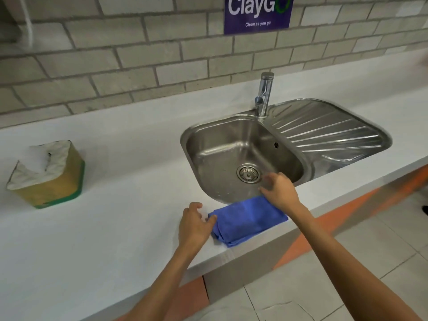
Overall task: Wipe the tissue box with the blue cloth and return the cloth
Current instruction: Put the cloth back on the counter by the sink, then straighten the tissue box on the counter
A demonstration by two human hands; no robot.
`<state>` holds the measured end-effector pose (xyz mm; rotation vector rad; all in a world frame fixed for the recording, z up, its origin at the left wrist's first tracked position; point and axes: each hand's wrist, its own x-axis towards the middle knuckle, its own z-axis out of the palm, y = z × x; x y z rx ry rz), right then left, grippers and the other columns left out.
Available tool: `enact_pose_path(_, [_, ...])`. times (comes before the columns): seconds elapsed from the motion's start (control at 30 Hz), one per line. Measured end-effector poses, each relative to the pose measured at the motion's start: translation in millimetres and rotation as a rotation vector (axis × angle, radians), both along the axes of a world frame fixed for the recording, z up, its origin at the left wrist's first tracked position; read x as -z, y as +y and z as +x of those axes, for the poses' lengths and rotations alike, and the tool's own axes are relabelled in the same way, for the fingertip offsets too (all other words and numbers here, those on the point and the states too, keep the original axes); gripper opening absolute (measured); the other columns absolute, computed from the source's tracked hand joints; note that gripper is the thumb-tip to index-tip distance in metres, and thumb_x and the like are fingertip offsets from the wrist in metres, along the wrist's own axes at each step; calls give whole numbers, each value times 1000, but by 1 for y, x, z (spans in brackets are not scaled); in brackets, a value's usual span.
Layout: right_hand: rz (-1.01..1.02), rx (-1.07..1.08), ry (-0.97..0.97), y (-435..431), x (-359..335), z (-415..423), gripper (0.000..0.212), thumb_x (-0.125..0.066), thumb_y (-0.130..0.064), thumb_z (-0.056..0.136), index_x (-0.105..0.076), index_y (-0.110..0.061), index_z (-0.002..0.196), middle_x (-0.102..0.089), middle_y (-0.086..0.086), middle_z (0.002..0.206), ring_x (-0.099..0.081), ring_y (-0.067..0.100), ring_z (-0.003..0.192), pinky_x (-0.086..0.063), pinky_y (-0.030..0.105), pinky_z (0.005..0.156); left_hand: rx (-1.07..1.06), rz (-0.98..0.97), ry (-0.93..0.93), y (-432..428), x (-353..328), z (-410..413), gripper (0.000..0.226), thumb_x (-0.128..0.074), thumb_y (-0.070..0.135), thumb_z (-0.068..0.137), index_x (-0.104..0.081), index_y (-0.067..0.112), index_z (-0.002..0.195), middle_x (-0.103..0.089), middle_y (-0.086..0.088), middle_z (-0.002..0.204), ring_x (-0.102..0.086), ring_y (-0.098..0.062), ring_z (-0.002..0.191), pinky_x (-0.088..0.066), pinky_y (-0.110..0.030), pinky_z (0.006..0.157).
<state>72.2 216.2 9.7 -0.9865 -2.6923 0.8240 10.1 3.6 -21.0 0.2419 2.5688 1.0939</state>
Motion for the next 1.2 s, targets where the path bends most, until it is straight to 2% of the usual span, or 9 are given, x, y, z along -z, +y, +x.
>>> enact_pose_path(0.13, [-106,-63,112,-28,-10,-35,30,-66,-18,82,-66,-6,110,-69,13,109,-64,28,102,-47,31,87,-144,61,-38,-18,-14,-23,46,-61,32,86,-46,16,127,-58,-12,127,-58,-26,111,-47,-31,92])
enact_pose_path(0.37, [-303,-228,227,-105,-24,-112,19,-64,-25,84,-69,-16,99,-67,2,86,-61,16,83,-47,28,80,-407,319,-79,-92,-42,-70,36,-59,29,88,-52,11,118,-63,-16,113,-63,-31,100,-52,-43,93])
enact_pose_path(0.53, [-388,-395,231,-177,-39,-179,27,-62,-27,87,-66,-9,106,-63,6,86,-62,23,81,-47,32,77,-591,489,-81,-165,-60,-114,35,-54,26,91,-50,4,118,-59,-11,96,-56,-15,63,-48,-27,61])
enact_pose_path(0.67, [-460,-452,234,-234,-46,-222,26,-62,-29,88,-67,-10,103,-65,7,87,-66,25,83,-46,28,76,-695,594,-121,-222,-67,-147,33,-49,21,94,-48,1,119,-57,-8,80,-54,-17,58,-45,-25,56])
enact_pose_path(0.77, [-520,-454,222,-271,-46,-251,25,-60,-27,88,-67,-8,103,-66,9,90,-66,24,81,-49,32,81,-726,642,-187,-257,-67,-170,34,-43,21,96,-46,0,122,-57,-15,91,-57,-20,62,-49,-28,61])
enact_pose_path(0.9, [-579,-429,208,-309,-40,-286,31,-59,-26,88,-66,-5,110,-65,11,97,-65,24,81,-51,36,89,-774,752,-312,-289,-61,-197,44,-44,26,96,-42,-2,130,-57,-14,88,-59,-22,66,-52,-29,64])
enact_pose_path(1.03, [-631,-408,176,-331,-34,-316,34,-57,-26,90,-63,-3,114,-63,9,101,-63,23,83,-51,30,79,-773,914,-485,-299,-56,-213,58,-56,37,89,-42,0,132,-59,-22,118,-59,-26,83,-52,-30,70])
enact_pose_path(1.1, [-656,-366,153,-335,-32,-330,39,-58,-31,89,-60,-7,119,-63,8,102,-64,25,93,-46,31,81,-775,967,-550,-298,-56,-221,62,-61,38,86,-42,3,133,-55,-23,129,-56,-28,90,-52,-30,69])
enact_pose_path(1.2, [-664,-333,139,-335,-28,-352,47,-56,-36,89,-51,-11,129,-61,9,118,-60,27,109,-44,34,92,-808,988,-609,-291,-54,-234,65,-66,37,82,-41,7,134,-54,-19,125,-53,-28,90,-51,-32,65])
